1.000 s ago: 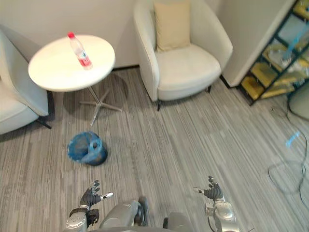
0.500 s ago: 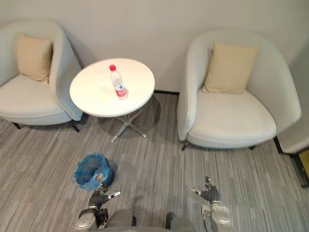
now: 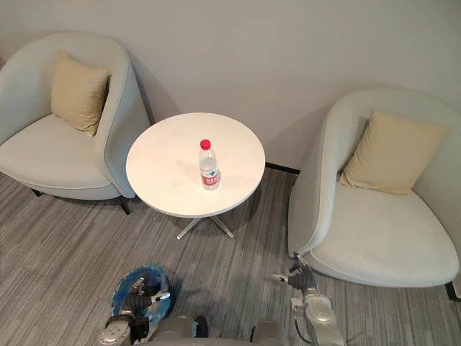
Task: Gather rubbish on tea table into small bin, then transfer packed bag to large trash can.
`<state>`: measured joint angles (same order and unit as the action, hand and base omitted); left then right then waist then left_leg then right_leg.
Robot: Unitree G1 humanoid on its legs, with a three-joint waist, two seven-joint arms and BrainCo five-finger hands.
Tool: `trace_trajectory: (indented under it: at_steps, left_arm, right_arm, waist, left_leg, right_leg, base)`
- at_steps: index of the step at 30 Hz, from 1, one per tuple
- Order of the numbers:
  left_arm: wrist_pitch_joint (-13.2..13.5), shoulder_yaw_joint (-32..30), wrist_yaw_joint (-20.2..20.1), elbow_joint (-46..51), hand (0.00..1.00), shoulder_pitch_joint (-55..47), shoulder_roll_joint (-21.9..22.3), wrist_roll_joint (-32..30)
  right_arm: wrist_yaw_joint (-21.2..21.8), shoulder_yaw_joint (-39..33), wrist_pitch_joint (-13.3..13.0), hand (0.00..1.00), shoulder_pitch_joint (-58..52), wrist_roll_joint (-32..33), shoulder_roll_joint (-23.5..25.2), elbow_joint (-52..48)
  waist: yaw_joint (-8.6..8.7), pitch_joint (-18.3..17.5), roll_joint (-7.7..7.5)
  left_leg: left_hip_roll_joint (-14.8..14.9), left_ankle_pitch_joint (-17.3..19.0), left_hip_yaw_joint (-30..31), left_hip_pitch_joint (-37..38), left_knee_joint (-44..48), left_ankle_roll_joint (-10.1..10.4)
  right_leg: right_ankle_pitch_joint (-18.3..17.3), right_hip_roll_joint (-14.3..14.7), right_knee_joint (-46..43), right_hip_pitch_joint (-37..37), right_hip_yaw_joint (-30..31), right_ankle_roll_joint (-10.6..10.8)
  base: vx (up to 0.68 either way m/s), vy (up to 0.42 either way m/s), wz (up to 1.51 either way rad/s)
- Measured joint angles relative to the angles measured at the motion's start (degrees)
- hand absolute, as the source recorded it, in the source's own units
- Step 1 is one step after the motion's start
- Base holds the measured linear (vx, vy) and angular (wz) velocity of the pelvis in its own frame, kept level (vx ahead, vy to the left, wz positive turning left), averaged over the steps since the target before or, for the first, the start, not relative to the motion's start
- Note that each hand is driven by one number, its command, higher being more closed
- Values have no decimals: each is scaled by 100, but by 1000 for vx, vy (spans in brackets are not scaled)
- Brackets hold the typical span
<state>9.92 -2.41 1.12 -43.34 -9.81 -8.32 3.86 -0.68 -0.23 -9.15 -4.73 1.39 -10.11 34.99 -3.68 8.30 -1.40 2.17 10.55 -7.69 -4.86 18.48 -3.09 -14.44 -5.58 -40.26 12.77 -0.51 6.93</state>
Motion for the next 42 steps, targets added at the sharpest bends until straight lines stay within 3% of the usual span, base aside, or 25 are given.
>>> trace_trajectory:
  at_steps: [2, 3, 4, 5, 7, 9, 12, 20, 23, 28, 33, 34, 42]
  left_arm:
    - [10, 1, 3, 1, 0, 31, -4, 2]
    - [25, 3, 2, 1, 0, 36, -53, 2]
    - [49, 19, -6, -1, 0, 43, -101, 0]
    - [53, 20, -13, -3, 0, 48, -122, -2]
    - [72, 1, -4, -81, 0, 39, 61, -3]
    - [75, -1, -5, -89, 0, -18, 107, -8]
    - [75, 12, -109, -270, 0, -48, 130, -49]
    - [130, 125, -117, -460, 0, -50, 164, -178]
    - [186, 298, -114, -440, 0, -10, 130, -174]
    - [196, 460, -104, -401, 0, 175, 137, -154]
    - [210, 482, -80, -281, 0, 211, 125, 37]
    - [245, 505, -73, -225, 0, 214, 125, 75]
    - [327, 525, 28, -146, 0, 220, 124, 332]
  right_arm:
    - [43, 27, -64, 0, 89, -19, -115, -51]
    - [43, 26, -63, 0, 98, -80, -157, -122]
    - [45, 20, -65, 0, 66, -180, -168, -356]
    - [43, 29, -66, 0, 56, -204, -159, -468]
    - [51, 89, -119, 0, 143, -311, -273, -797]
    - [49, 87, -193, 0, 287, -383, -283, -1130]
    - [23, 109, -304, 0, 411, -426, -284, -1202]
    - [-325, 353, -373, 0, 1090, -425, -264, -1021]
    - [-586, 341, -380, 0, 1692, -418, -275, -467]
    - [-923, 363, -378, 0, 2885, -369, -377, 160]
    - [-1057, 572, -371, 0, 3943, -229, -572, 648]
    - [-1077, 594, -368, 100, 4179, -168, -664, 713]
    - [-1322, 572, -326, 100, 5074, 288, -904, 1208]
  waist:
    - [6, -1, -2]
    - [-6, -26, -51]
    - [4, -35, -178]
    - [5, -34, -254]
    - [-32, -80, 47]
    - [-23, -89, 148]
    - [-34, -79, 115]
    - [-70, -72, 128]
    - [-81, -34, 185]
    - [-402, 219, 377]
    - [-543, 470, 431]
    - [-601, 552, 439]
    - [-692, 741, 464]
  left_leg:
    - [8, -52, 195, 51, -99, 85]
    - [-36, -77, 303, 55, -140, 130]
    - [-173, -51, 500, 69, -164, 228]
    - [-265, -26, 592, 88, -163, 272]
    - [-68, -20, 900, 66, -286, 440]
    - [45, -96, 1077, 74, -576, 564]
    - [152, -198, 1304, 186, -863, 716]
    - [74, -370, 1710, 79, -1060, 740]
    - [-31, -486, 1994, -113, -1057, 740]
    - [-178, -705, 2282, -456, -1050, 726]
    - [-258, -811, 2472, -737, -1012, 722]
    - [-266, -812, 2498, -770, -984, 721]
    - [-306, -898, 2652, -1032, -951, 729]
  right_leg:
    - [5, 197, 1258, 55, 303, -7]
    - [283, 251, 1960, -6, 419, -90]
    - [1157, 188, 2639, -31, 556, -242]
    - [1579, 125, 2757, -23, 555, -217]
    - [1593, 242, 3066, -196, 314, -329]
    - [1719, 341, 3395, -290, 106, -440]
    - [1781, 460, 3683, -515, -153, -525]
    - [1920, 384, 4079, -738, -517, -554]
    - [1941, 317, 4138, -730, -805, -530]
    - [2037, 187, 4141, -477, -1082, -512]
    - [2087, 120, 4094, -292, -1233, -511]
    - [2087, 117, 4066, -271, -1248, -511]
    - [2084, 85, 3965, -42, -1358, -513]
  base:
    - [263, -87, 53]
    - [301, -139, 85]
    - [244, -146, 80]
    - [244, -202, 75]
    - [210, -205, 44]
    - [133, -160, 34]
    - [70, -114, 38]
    - [-8, 2, 27]
    - [-43, 18, 54]
    - [-55, 29, 34]
    - [-65, 22, 21]
    - [-28, 7, 14]
    - [-28, -5, 10]
